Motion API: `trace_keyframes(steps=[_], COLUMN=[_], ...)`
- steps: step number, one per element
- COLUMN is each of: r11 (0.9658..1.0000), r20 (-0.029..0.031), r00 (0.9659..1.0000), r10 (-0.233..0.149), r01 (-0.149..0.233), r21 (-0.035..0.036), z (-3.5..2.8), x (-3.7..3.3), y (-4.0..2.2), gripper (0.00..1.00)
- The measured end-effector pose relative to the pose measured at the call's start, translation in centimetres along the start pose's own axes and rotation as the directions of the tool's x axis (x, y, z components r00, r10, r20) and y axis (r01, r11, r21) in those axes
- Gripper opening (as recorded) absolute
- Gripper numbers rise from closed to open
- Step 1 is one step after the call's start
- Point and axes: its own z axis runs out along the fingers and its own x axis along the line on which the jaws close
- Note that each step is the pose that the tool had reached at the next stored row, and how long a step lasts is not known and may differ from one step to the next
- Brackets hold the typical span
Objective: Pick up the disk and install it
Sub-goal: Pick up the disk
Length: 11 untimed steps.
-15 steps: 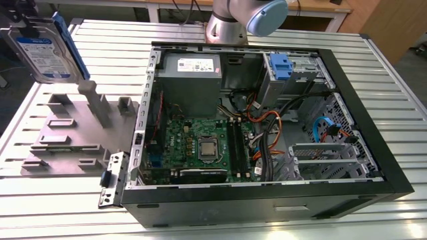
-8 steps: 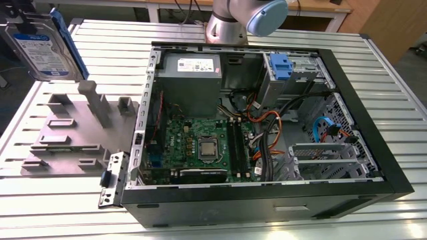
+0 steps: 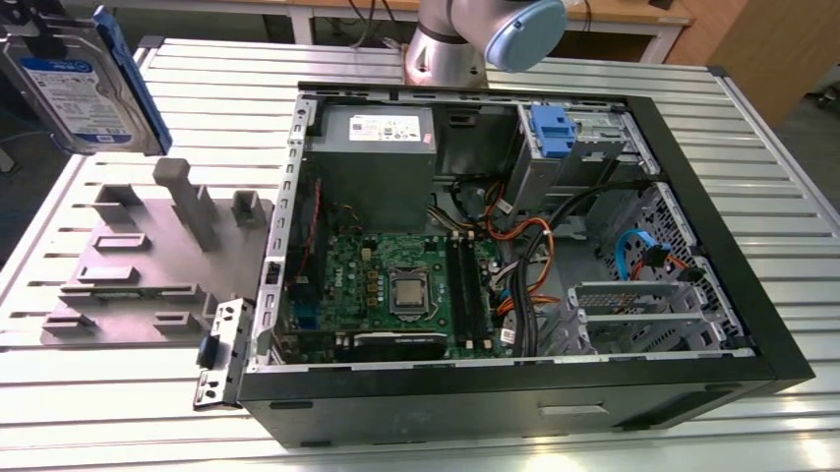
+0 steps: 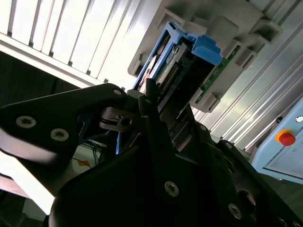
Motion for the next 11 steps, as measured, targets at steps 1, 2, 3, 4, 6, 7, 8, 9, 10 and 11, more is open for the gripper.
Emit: trace_keyframes(steps=[1, 2, 3, 4, 6, 7, 8, 9, 10, 11], r11=[1.0, 1.0, 1.0, 1.0, 1.0, 1.0, 1.0, 1.0, 1.0, 1.0], r20=[0.0, 0.0, 0.0001, 0.0, -0.0001, -0.0001, 0.0, 0.0, 0.0, 0.0], r00=[1.0, 1.0, 1.0, 1.0, 1.0, 1.0, 1.0, 1.0, 1.0, 1.0], r10=[0.0, 0.0, 0.0, 0.0, 0.0, 0.0, 0.0, 0.0, 0.0, 0.0], r01=[0.0, 0.0, 0.0, 0.0, 0.0, 0.0, 0.0, 0.0, 0.0, 0.0], r21=[0.0, 0.0, 0.0001, 0.0, -0.0001, -0.0001, -0.0001, 0.0, -0.0001, -0.0001], z=[-0.13, -0.25, -0.36, -0.49, -0.74, -0.89, -1.02, -1.16, -1.3, -1.44], x=[0.0, 0.0, -0.01, -0.01, -0.01, -0.02, -0.02, -0.02, -0.03, -0.03], y=[0.0, 0.0, 0.0, 0.0, 0.0, 0.0, 0.0, 0.0, -0.01, -0.01], gripper=[0.35, 0.35, 0.35, 0.35, 0.35, 0.35, 0.35, 0.35, 0.35, 0.35])
